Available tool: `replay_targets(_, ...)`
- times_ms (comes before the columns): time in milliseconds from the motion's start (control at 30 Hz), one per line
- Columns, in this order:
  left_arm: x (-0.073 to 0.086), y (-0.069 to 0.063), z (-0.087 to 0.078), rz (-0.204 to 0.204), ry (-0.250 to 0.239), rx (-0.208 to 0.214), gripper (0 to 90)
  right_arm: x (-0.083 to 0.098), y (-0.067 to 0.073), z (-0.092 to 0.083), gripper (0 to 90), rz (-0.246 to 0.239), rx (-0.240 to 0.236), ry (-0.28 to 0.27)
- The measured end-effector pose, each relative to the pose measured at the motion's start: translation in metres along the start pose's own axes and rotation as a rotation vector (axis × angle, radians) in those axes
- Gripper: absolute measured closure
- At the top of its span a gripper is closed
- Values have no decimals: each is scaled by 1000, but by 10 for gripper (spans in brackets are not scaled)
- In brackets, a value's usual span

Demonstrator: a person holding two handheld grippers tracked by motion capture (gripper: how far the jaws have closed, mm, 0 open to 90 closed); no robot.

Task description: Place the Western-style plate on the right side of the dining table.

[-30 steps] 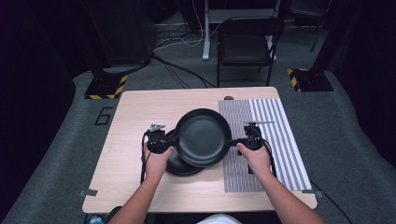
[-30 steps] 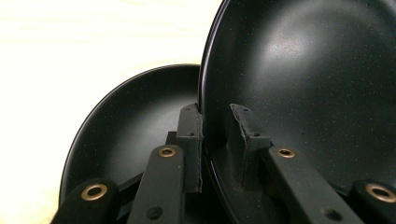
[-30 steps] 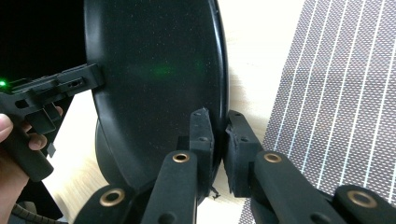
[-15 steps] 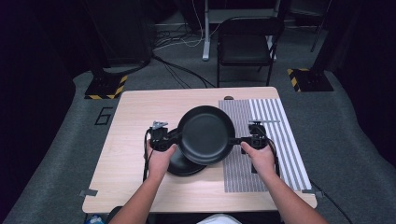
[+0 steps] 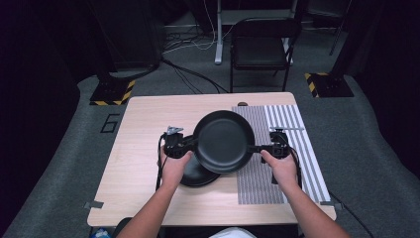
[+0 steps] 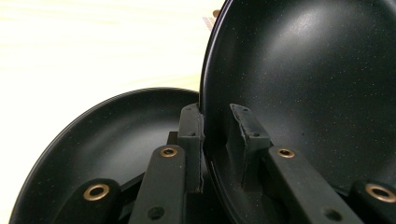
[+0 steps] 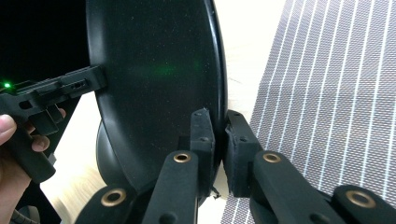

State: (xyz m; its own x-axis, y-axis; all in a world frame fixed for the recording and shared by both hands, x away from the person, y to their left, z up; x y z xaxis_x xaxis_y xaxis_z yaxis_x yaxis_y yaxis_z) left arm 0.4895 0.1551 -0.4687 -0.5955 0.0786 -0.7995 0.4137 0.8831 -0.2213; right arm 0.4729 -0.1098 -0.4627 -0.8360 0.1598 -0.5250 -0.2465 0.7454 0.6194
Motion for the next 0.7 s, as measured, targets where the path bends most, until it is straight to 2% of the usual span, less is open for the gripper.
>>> replay_targets(333, -4, -12, 10, 23, 12, 20, 750, 1, -11, -11, 837, 37, 4, -30)
replay_targets(700, -13, -31, 22, 48, 15, 61, 751, 2, -24, -30, 840, 56, 10, -75)
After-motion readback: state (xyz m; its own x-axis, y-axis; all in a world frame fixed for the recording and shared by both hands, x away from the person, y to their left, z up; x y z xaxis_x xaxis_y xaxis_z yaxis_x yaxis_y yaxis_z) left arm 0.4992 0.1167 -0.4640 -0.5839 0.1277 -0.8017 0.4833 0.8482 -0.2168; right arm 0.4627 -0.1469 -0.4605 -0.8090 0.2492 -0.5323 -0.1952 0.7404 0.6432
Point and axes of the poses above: each handheld gripper's, and its own axes: z roughly forward along the jaws, x roughly out of its underside, y roughly to its left, the point moved 6 cm from there along z, roughly forward along the jaws, and after that the axes turned 5 degrees about z, right-handed, at the moved point
